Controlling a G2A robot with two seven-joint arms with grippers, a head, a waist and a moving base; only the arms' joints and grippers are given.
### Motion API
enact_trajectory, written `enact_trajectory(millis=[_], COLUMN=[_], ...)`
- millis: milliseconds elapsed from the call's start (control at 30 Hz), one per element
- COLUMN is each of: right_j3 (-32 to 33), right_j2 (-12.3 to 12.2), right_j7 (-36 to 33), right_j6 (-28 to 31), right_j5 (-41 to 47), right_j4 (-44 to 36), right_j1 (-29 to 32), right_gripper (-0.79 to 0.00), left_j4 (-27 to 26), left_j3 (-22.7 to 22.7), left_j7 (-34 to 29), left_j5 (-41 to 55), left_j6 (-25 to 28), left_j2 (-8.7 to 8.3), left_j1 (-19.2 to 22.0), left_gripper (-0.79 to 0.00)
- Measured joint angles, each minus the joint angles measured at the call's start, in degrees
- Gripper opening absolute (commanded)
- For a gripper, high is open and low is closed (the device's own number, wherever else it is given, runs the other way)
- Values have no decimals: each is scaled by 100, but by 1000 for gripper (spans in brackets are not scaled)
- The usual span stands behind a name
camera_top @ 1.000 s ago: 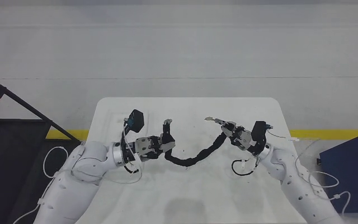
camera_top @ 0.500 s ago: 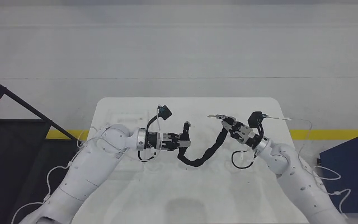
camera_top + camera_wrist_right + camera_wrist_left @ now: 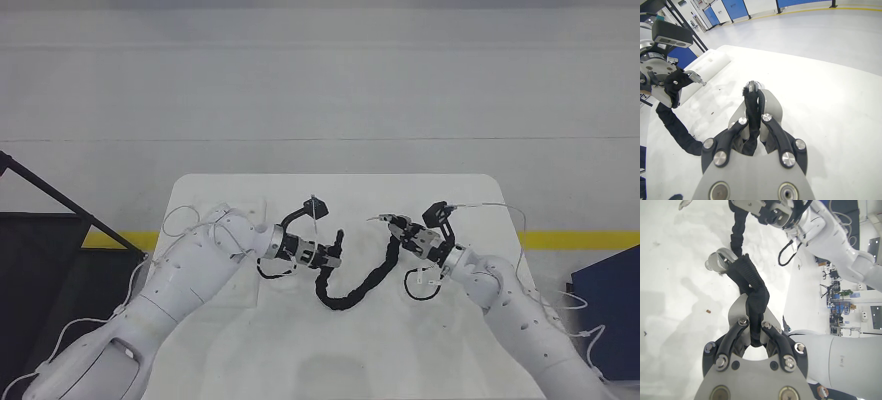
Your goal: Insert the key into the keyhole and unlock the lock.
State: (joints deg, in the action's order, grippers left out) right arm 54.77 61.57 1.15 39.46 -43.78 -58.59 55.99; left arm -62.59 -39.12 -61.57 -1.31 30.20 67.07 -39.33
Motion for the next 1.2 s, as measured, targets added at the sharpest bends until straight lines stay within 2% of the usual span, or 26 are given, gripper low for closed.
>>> enact_trajectory(millis=[267,500,533,567,600,633,667,833,967,1100,1200], right_j3=[-166,-242,-246,-250,-252,-253,-255,-256,-247,-247,-257], right_j2=[139,235,244,256,264,271,280,316,342,360,367], right_j7=[-169,-153,-151,-149,-148,-146,-145,-152,-162,-208,-348], right_j6=[-115,-95,-92,-92,-92,-92,-89,-77,-63,-76,-225], right_j5=[27,42,36,30,20,9,-2,-37,-51,-132,-273], right_j4=[352,603,631,667,691,713,741,827,865,859,830], right_j1=[-155,-244,-252,-261,-268,-273,-279,-302,-308,-315,-326], right_gripper=[-785,-785,-785,-785,-785,-785,-785,-785,-785,-785,-785], left_j4=[738,1123,1155,1185,1201,1214,1228,1119,778,344,-84], left_j3=[400,690,730,784,821,852,881,991,1048,859,460], left_j7=[184,221,264,315,349,382,438,711,902,1183,1520], left_j5=[-362,-802,-911,-1058,-1161,-1255,-1370,-1982,-2697,-3176,-3182], left_j6=[50,-56,-70,-76,-70,-63,-64,-201,-253,-273,-168], left_j2=[274,468,491,519,538,555,575,630,619,513,341], left_j1=[372,619,643,669,686,700,720,817,892,915,777], left_gripper=[-785,-785,-628,-434,-332,-58,0,0,0,0,0])
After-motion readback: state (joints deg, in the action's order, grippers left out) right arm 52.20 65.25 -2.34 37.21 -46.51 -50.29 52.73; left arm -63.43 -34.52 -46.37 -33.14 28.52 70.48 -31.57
